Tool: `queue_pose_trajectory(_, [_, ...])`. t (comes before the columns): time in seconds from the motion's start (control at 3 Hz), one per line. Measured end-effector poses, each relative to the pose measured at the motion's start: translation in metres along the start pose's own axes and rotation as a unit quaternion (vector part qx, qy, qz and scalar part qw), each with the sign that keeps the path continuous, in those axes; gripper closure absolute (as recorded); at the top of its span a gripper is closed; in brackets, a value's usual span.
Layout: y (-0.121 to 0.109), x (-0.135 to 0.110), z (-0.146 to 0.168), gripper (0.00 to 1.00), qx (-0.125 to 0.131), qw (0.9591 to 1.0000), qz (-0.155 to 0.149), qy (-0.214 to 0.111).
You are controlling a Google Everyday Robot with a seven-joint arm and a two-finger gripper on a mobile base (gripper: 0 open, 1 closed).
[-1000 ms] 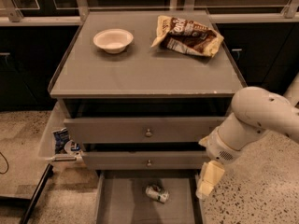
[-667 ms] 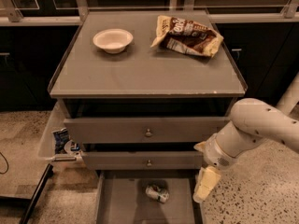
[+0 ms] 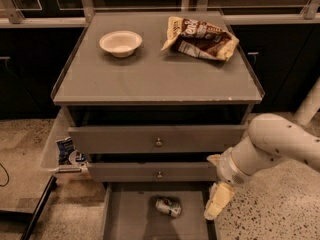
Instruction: Pick 7up can from bottom drawer and place on counter
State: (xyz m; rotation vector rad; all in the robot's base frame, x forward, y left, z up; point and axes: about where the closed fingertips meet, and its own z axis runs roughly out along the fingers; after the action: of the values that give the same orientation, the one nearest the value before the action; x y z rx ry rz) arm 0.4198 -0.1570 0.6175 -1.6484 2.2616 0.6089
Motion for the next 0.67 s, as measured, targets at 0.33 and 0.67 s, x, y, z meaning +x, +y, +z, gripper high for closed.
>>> queue_pose_trajectory(0.33, [-0.014,0.014,0.027,0.0,0.04,0.9984,-0.015,-0.038])
queue_pose_trajectory(0.67, [-0.025,0.029,0.055,0.0,0.091,0.9926,-0.05,-0.063])
